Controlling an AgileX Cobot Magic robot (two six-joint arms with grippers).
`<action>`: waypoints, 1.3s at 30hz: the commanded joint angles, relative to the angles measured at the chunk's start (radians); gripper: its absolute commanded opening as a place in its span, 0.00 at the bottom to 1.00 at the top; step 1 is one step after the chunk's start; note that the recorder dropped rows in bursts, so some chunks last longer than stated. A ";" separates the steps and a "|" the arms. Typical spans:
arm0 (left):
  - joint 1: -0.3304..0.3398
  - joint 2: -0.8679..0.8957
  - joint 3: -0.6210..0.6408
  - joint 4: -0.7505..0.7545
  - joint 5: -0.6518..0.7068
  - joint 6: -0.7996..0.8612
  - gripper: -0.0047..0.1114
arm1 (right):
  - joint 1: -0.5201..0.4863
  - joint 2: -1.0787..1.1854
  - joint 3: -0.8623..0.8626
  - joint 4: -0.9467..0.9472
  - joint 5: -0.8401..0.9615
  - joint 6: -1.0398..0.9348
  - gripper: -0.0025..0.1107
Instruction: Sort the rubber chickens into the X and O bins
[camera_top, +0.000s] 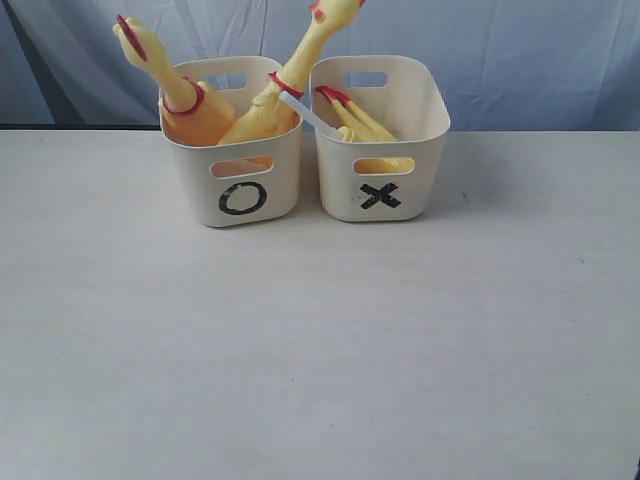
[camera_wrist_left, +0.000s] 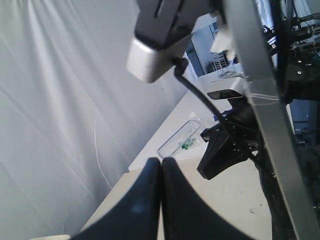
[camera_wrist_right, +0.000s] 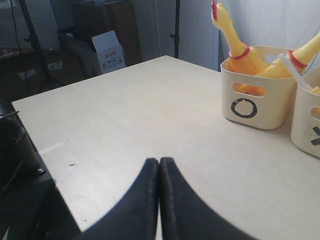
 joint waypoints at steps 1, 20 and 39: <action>-0.021 -0.056 0.003 -0.010 0.004 -0.008 0.04 | -0.003 -0.007 0.005 0.007 -0.001 -0.001 0.02; -0.120 -0.167 0.003 -0.010 0.004 -0.008 0.04 | -0.129 -0.021 0.005 0.016 0.004 -0.001 0.02; -0.141 -0.167 0.027 -0.010 0.004 -0.008 0.04 | -0.148 -0.021 0.005 0.016 0.003 -0.001 0.02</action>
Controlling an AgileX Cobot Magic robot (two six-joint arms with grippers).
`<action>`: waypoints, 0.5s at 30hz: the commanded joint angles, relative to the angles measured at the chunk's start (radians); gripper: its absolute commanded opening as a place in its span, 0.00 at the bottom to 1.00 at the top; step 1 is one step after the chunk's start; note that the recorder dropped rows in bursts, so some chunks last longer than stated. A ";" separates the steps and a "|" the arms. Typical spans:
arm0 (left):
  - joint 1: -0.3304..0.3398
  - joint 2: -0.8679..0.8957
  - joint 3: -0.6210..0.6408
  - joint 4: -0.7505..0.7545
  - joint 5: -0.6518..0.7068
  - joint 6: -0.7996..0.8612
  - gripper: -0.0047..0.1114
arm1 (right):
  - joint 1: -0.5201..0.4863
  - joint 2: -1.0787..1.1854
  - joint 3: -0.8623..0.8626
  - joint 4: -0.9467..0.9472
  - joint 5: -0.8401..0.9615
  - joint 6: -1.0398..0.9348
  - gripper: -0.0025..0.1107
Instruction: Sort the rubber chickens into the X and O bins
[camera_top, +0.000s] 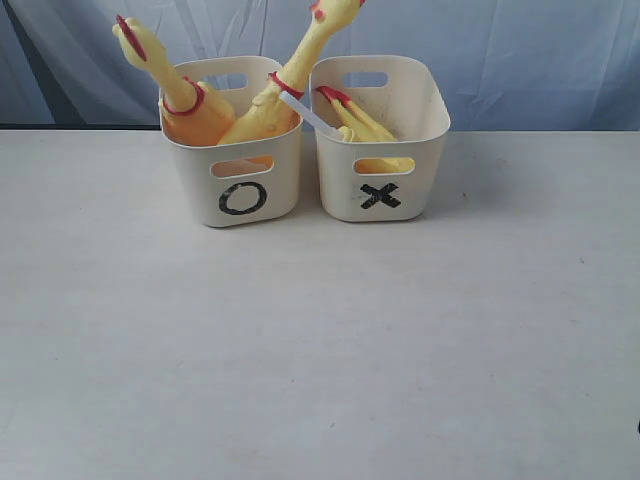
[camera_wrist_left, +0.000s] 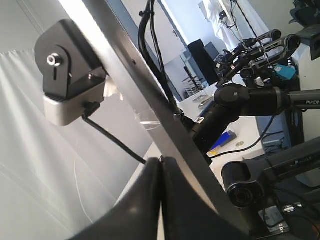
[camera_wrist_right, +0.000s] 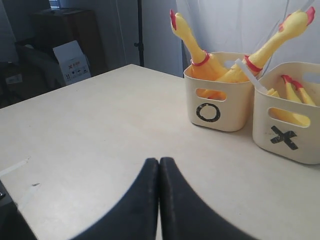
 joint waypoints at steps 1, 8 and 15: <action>-0.003 -0.006 0.022 -0.008 0.005 -0.008 0.04 | -0.005 -0.004 0.005 0.008 0.005 -0.001 0.02; -0.001 -0.006 0.022 -0.008 0.339 -0.008 0.04 | -0.007 -0.004 0.005 0.032 -0.245 -0.001 0.02; -0.001 -0.006 0.022 -0.008 1.183 -0.008 0.04 | -0.011 -0.004 0.005 -0.185 -0.864 -0.001 0.02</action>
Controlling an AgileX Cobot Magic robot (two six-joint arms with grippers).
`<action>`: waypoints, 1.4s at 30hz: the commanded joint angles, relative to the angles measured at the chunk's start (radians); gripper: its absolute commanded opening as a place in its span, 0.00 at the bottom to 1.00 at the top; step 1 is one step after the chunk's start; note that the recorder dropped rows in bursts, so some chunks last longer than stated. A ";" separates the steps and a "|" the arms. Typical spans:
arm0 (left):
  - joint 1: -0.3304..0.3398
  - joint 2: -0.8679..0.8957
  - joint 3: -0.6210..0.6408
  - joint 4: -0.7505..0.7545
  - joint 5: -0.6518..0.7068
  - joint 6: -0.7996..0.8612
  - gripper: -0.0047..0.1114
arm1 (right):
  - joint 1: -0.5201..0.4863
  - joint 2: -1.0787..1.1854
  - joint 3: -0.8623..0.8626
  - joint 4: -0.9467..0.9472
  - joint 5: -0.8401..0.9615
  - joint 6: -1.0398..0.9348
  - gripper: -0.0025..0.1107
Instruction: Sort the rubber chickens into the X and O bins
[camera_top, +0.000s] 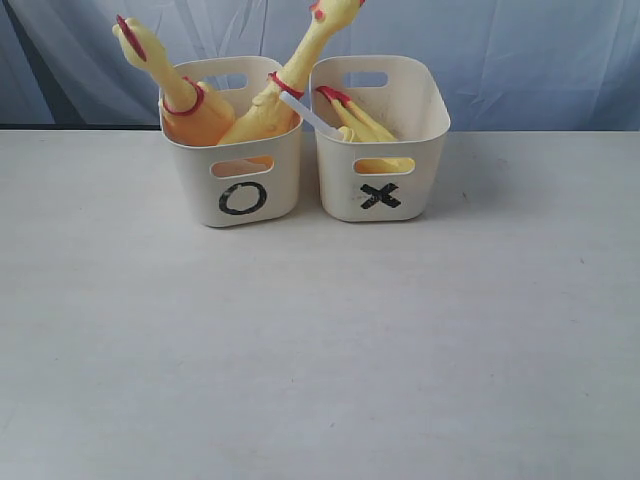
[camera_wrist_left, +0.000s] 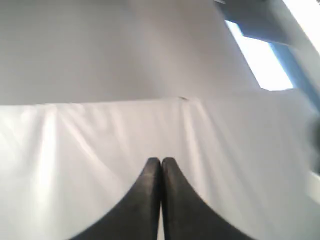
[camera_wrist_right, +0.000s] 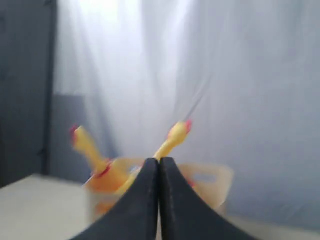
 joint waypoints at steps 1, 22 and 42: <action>-0.001 -0.006 0.003 -0.008 0.574 -0.008 0.04 | -0.005 -0.004 0.005 -0.170 -0.396 -0.001 0.02; 0.026 -0.006 0.163 -1.043 0.941 -0.004 0.04 | -0.005 -0.004 0.003 -0.534 -0.938 -0.001 0.02; 0.022 -0.006 0.495 -1.574 0.706 -0.004 0.04 | -0.005 -0.004 0.103 -0.629 -0.944 -0.001 0.02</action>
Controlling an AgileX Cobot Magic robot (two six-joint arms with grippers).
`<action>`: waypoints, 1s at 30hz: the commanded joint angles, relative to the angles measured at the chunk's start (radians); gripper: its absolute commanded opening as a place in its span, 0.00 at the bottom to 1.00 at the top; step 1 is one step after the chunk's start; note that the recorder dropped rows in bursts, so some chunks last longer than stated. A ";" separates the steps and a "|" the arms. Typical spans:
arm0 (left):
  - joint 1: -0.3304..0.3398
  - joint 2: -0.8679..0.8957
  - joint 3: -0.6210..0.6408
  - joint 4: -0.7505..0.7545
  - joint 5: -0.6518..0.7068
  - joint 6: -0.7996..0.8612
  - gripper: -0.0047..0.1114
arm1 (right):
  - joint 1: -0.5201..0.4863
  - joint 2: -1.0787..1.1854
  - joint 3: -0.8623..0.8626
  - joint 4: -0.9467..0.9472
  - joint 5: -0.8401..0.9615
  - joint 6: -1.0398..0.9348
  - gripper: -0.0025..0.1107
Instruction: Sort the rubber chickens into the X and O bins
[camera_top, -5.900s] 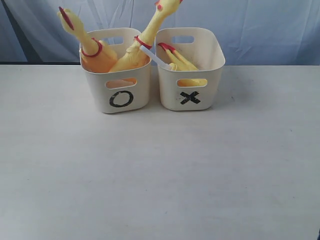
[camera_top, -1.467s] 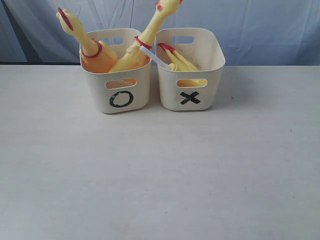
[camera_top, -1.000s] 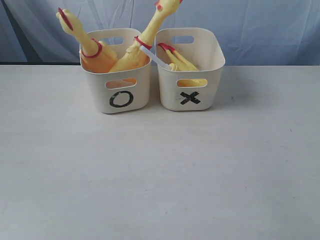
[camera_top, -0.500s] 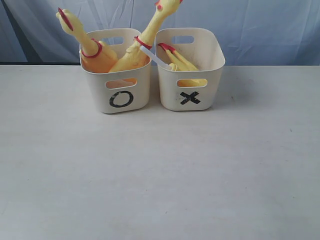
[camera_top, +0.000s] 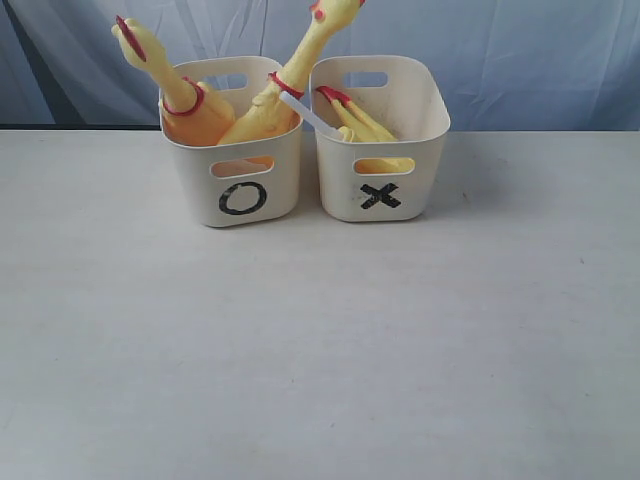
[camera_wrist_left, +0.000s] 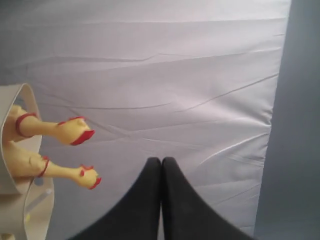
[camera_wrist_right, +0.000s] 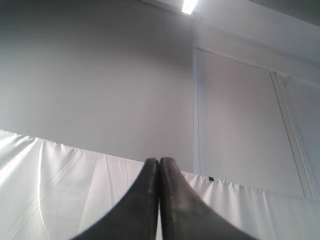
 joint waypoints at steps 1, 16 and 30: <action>-0.003 -0.008 0.106 -0.157 -0.115 0.002 0.04 | -0.005 -0.003 0.111 -0.094 0.009 -0.001 0.02; 0.009 -0.008 0.299 -0.157 -0.128 0.002 0.04 | -0.005 -0.003 0.377 -0.368 0.230 -0.001 0.02; 0.056 -0.008 0.383 -0.155 -0.061 0.002 0.04 | -0.005 -0.003 0.387 -0.381 0.572 -0.001 0.02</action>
